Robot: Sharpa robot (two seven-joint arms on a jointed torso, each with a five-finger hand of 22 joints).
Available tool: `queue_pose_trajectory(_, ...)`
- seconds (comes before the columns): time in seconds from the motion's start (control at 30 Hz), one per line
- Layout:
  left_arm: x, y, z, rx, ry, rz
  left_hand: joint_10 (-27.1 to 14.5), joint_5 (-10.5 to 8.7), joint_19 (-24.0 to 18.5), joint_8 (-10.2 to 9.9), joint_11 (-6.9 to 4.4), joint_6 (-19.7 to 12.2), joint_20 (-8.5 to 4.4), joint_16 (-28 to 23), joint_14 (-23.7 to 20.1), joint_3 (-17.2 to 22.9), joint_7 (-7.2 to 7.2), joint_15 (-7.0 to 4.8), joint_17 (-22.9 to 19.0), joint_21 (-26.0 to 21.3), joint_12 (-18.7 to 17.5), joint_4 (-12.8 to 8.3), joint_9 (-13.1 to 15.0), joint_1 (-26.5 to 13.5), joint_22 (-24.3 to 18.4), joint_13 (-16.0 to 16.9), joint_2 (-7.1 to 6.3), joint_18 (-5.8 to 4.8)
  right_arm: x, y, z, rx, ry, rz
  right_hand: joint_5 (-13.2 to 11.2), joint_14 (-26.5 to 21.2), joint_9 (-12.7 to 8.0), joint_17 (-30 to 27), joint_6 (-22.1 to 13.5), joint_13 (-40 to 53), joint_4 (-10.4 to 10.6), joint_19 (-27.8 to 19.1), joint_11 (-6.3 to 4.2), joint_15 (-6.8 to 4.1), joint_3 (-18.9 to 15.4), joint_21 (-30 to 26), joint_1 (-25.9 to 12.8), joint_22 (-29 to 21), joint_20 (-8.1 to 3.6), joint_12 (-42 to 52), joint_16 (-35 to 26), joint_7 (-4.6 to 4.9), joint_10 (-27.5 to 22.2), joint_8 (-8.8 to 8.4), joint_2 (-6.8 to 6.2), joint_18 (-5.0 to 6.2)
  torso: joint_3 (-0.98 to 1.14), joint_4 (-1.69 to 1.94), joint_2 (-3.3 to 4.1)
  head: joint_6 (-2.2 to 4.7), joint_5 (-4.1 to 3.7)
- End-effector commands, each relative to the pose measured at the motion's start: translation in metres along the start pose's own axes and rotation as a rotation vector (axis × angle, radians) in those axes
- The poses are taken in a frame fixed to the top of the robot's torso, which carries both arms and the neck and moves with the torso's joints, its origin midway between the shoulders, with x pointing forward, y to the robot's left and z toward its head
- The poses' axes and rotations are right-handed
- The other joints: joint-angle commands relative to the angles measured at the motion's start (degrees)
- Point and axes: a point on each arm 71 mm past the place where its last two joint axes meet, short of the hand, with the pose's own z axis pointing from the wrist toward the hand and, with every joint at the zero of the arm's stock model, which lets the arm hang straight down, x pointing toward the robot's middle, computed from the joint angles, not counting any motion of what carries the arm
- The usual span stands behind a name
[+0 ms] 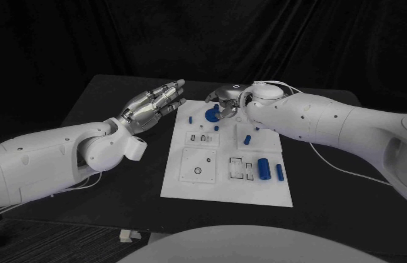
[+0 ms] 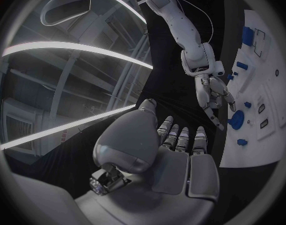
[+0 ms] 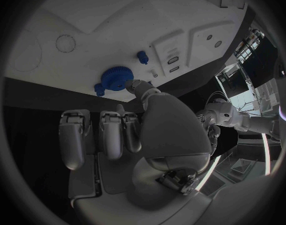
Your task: Assemble the parts on the task board
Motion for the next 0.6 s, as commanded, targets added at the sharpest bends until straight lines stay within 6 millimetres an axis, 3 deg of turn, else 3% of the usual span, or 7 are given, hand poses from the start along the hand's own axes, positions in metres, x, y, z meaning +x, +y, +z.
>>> queue_pose_trajectory(0.03,0.002,0.0,0.001,0.01,0.016,-0.01,0.11,0.21,-0.15,0.19,0.45,0.28,0.42,-0.14,0.0,0.33,0.28,0.52,-0.07,-0.19,0.32,0.0,0.09,0.68,-0.09,0.07,0.04,0.04,0.001,0.0,0.0,0.004,-0.008,-0.004,-0.27,6.0,-0.09,15.09,0.42,15.1,0.03,5.5,-0.49,-0.48,0.35,-0.37,0.16,14.6,-0.41,0.2,0.15,-0.11,6.0,-0.27,0.73,-0.12,-0.03,0.01,0.0,0.0,-0.05)
queue_pose_trajectory(0.27,0.002,0.0,0.001,0.008,0.018,-0.011,0.11,0.22,-0.15,0.19,0.48,0.28,0.44,-0.14,0.0,0.37,0.31,0.53,-0.07,-0.19,0.36,0.0,0.09,0.7,-0.09,0.08,0.08,0.04,0.0,0.0,-0.001,-0.001,-0.023,-0.004,-0.55,6.0,-0.56,15.09,0.33,15.1,0.0,5.42,-0.74,-0.7,0.72,-0.49,0.3,14.54,-0.65,0.2,0.15,-0.35,6.0,-0.72,1.39,-0.08,-0.01,-0.03,-0.01,0.0,-0.08)
queue_pose_trajectory(0.37,0.002,0.0,0.001,0.007,0.019,-0.012,0.1,0.24,-0.15,0.2,0.51,0.3,0.46,-0.14,0.0,0.41,0.33,0.54,-0.07,-0.19,0.34,0.01,0.09,0.72,-0.09,0.07,0.13,0.04,-0.001,-0.003,-0.004,-0.001,-0.04,-0.003,-1.26,6.0,-0.1,15.09,3.94,15.1,0.1,5.39,-0.64,-0.75,0.76,-0.56,-0.01,14.52,-0.8,0.2,0.15,-0.06,6.0,-0.05,1.66,-0.07,0.01,-0.04,-0.02,0.0,-0.27)
queue_pose_trajectory(0.6,0.001,0.0,0.0,0.007,0.017,-0.011,0.1,0.3,-0.15,0.19,0.54,0.25,0.49,-0.14,0.0,0.47,0.37,0.56,-0.07,-0.19,0.31,-0.01,0.08,0.76,-0.09,0.07,0.2,0.05,-0.008,-0.015,-0.016,-0.003,-0.09,-0.003,-2.13,6.0,0.07,15.09,6.86,15.1,0.35,5.34,-0.22,-0.49,0.65,-0.66,-0.49,14.48,-0.68,0.2,0.15,0.57,6.0,0.34,1.84,-0.04,0.02,-0.04,-0.02,0.0,0.07)
